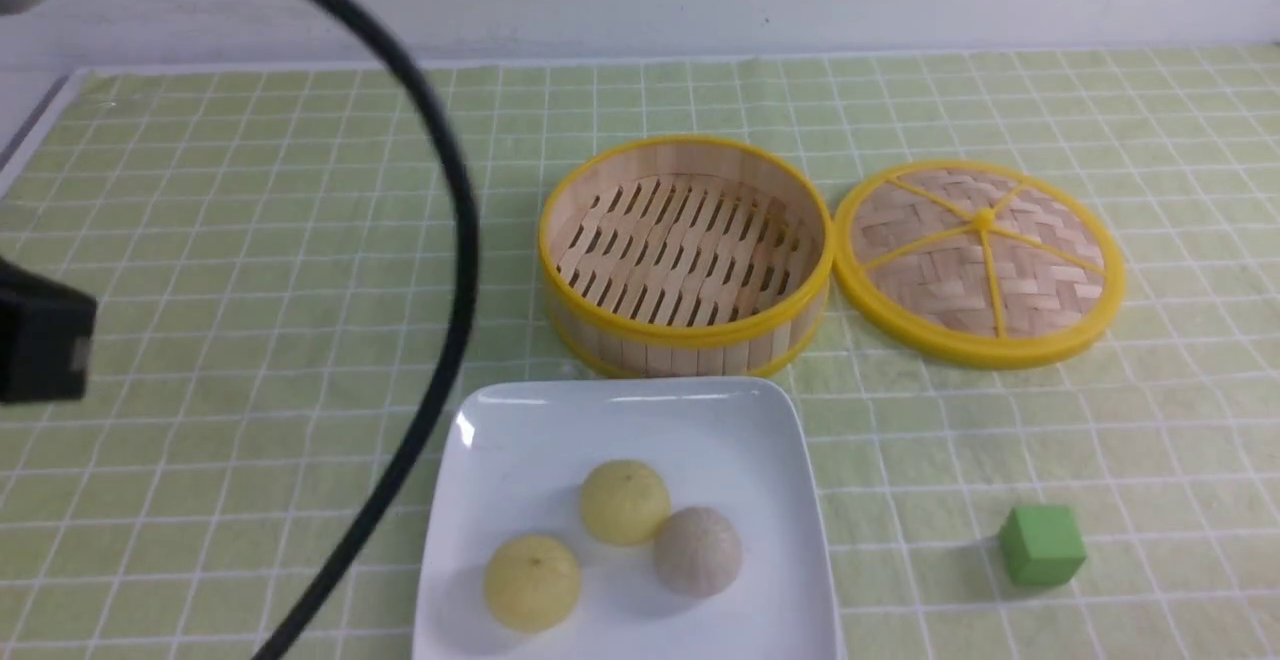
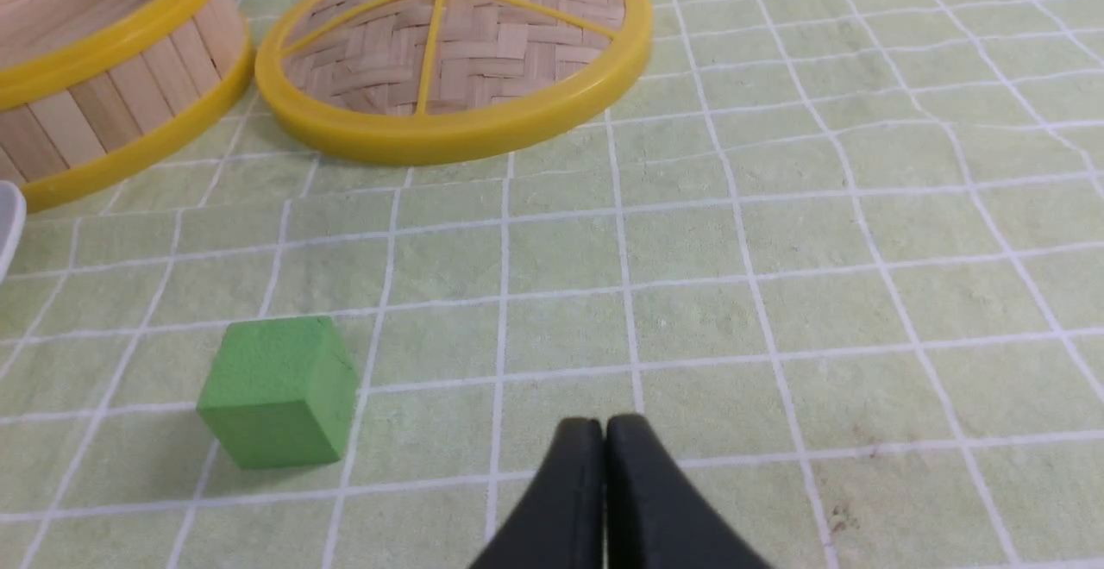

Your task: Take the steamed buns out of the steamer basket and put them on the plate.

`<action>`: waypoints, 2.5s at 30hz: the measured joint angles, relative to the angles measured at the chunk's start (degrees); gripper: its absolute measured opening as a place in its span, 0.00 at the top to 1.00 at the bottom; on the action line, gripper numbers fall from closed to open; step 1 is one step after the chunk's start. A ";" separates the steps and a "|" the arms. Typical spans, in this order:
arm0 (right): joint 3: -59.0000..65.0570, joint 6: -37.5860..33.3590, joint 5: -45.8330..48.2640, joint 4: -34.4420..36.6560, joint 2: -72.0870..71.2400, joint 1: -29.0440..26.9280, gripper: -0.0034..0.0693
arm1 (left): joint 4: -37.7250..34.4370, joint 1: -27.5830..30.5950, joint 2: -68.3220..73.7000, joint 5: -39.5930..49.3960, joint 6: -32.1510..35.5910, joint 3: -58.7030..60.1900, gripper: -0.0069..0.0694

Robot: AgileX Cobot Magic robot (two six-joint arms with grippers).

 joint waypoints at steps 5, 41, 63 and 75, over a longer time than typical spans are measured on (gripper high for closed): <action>0.00 -3.22 0.23 -0.68 0.00 0.00 0.92 | 0.06 0.00 -8.56 0.00 -2.76 8.48 0.87; 0.00 -4.34 0.25 -1.31 0.00 -0.04 0.86 | 5.44 0.00 -25.85 -56.27 -13.55 45.64 0.84; 0.00 -4.34 0.30 -1.71 0.00 -0.10 0.83 | -9.25 30.14 -39.75 -56.28 15.38 65.70 0.81; 0.00 -4.34 0.30 -1.71 0.00 -0.10 0.81 | -8.20 35.16 -47.08 -50.20 15.91 68.69 0.79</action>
